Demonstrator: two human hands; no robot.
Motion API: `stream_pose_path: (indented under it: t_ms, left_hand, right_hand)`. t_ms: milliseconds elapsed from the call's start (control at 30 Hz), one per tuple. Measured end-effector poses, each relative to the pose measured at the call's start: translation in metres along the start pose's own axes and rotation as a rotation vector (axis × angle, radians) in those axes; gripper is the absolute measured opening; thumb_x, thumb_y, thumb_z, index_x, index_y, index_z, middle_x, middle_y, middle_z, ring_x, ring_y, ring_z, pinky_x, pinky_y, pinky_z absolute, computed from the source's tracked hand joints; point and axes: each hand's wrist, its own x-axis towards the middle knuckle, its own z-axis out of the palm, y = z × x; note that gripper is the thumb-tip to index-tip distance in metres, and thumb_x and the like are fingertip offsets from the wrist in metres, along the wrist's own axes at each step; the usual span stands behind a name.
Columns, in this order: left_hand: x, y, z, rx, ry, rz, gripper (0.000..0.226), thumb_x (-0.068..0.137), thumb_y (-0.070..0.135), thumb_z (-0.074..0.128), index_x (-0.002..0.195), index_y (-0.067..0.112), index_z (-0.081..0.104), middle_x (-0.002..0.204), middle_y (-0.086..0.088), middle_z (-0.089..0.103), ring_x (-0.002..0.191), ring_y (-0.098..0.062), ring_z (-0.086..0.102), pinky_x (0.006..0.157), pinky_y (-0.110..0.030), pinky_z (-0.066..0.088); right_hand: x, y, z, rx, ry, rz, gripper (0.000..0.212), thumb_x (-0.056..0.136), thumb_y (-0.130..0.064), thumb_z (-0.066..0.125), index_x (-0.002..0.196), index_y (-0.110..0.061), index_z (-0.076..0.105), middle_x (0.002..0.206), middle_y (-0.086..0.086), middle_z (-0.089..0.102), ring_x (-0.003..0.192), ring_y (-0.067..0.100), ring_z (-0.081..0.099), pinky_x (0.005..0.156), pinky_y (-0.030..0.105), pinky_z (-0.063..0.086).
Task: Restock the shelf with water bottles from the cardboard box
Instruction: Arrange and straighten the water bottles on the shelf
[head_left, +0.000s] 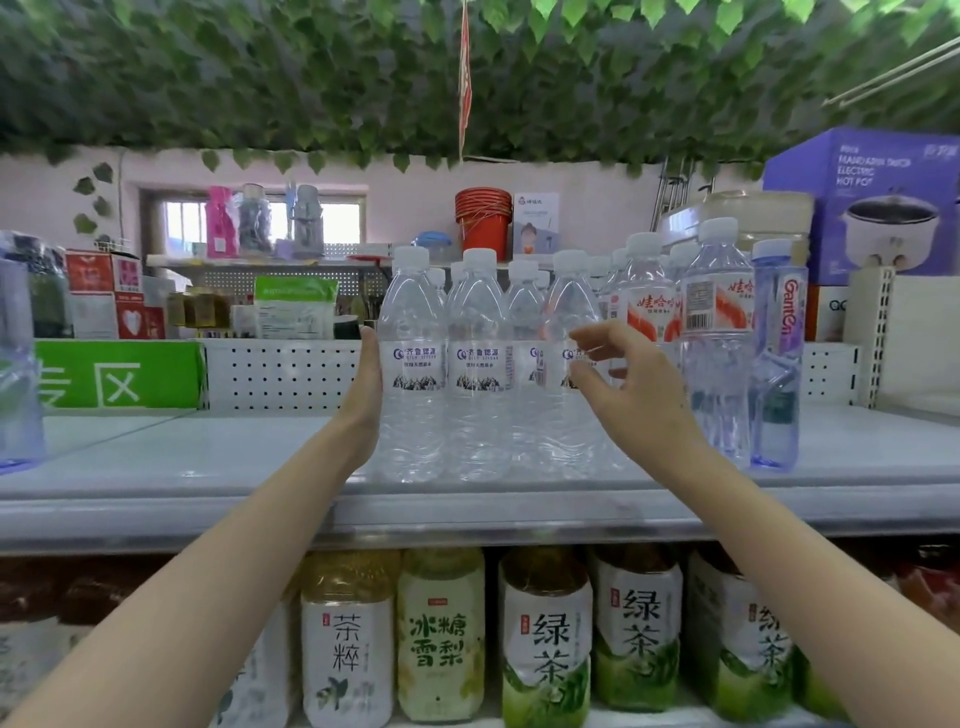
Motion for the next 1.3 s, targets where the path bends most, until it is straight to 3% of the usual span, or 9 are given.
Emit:
stream_pose_path:
  t_ms: [200,267,367,400,500,667,800,1033,1300]
  left_hand:
    - [0.001,0.004,0.004,-0.036,-0.017,-0.005,0.068,0.090,0.069,0.010,0.141,0.034,0.036,0.141,0.003,0.044,0.133,-0.019,0.035,0.114,-0.048,0.020]
    - [0.007,0.000,0.002,-0.044,-0.035,-0.022,0.069,0.089,0.071,0.011,0.134,0.032,0.046,0.128,0.004,0.056,0.123,-0.018,0.047,0.109,-0.046,0.030]
    - [0.004,0.000,0.002,-0.062,-0.039,-0.006,0.059,0.092,0.065,0.010,0.107,0.036,0.059,0.100,0.006,0.065,0.095,-0.011,0.059,0.090,-0.038,0.042]
    - [0.006,-0.001,0.001,-0.073,-0.051,-0.015,0.059,0.092,0.066,0.010,0.103,0.037,0.060,0.100,0.006,0.066,0.097,-0.014,0.060,0.092,-0.040,0.042]
    - [0.009,-0.003,-0.002,-0.094,-0.073,-0.020,0.071,0.087,0.074,0.012,0.119,0.033,0.061,0.120,-0.004,0.065,0.117,-0.025,0.056,0.106,-0.053,0.036]
    - [0.014,-0.001,-0.005,-0.090,-0.087,-0.061,0.079,0.083,0.079,0.013,0.127,0.031,0.058,0.121,-0.007,0.065,0.117,-0.028,0.056,0.104,-0.055,0.037]
    - [0.025,-0.004,-0.007,-0.058,-0.069,-0.103,0.093,0.064,0.095,0.020,0.127,0.037,0.056,0.127,-0.005,0.061,0.126,-0.030,0.048,0.107,-0.058,0.030]
    - [0.018,-0.002,-0.004,-0.103,-0.067,-0.084,0.077,0.088,0.072,0.010,0.128,0.026,0.056,0.126,-0.011,0.061,0.120,-0.029,0.053,0.107,-0.053,0.033]
    - [0.022,-0.002,-0.004,-0.136,-0.038,-0.134,0.075,0.086,0.075,0.018,0.116,0.024,0.064,0.119,-0.010,0.064,0.117,-0.030,0.055,0.106,-0.053,0.035]
  right_hand:
    - [-0.003,0.004,-0.004,0.017,0.007,-0.022,0.024,0.089,-0.011,0.062,0.111,-0.020,0.059,0.103,-0.008,0.061,0.095,0.001,0.055,0.078,0.003,0.041]
    - [-0.003,0.004,-0.005,0.018,0.001,-0.019,0.024,0.089,-0.011,0.062,0.110,-0.021,0.058,0.103,-0.009,0.060,0.096,0.001,0.055,0.076,0.004,0.041]
    - [-0.004,0.004,-0.005,0.020,-0.006,-0.014,0.024,0.089,-0.011,0.062,0.109,-0.025,0.057,0.103,-0.011,0.060,0.097,0.001,0.055,0.077,0.006,0.041]
    - [-0.005,0.004,-0.004,0.021,-0.007,-0.013,0.024,0.089,-0.011,0.062,0.108,-0.026,0.057,0.102,-0.013,0.060,0.097,0.000,0.055,0.078,0.005,0.041]
    - [-0.006,0.006,-0.001,0.015,-0.008,-0.016,0.023,0.089,-0.012,0.061,0.107,-0.026,0.057,0.099,-0.017,0.059,0.096,0.000,0.056,0.078,0.007,0.041]
    - [-0.008,0.009,0.002,0.041,-0.003,-0.014,0.022,0.090,-0.013,0.060,0.108,-0.025,0.059,0.100,-0.018,0.059,0.097,-0.001,0.056,0.080,0.006,0.041]
    - [-0.008,0.010,0.001,0.053,0.006,-0.018,0.023,0.090,-0.013,0.060,0.107,-0.027,0.059,0.101,-0.017,0.061,0.098,-0.002,0.056,0.080,0.006,0.041]
    - [-0.007,0.011,0.001,0.053,-0.001,-0.005,0.023,0.089,-0.011,0.061,0.106,-0.027,0.058,0.099,-0.019,0.059,0.099,0.000,0.057,0.080,0.009,0.041]
    - [-0.009,0.012,0.001,0.064,-0.008,0.010,0.022,0.090,-0.012,0.060,0.108,-0.026,0.059,0.101,-0.015,0.061,0.098,0.000,0.057,0.083,0.010,0.042]
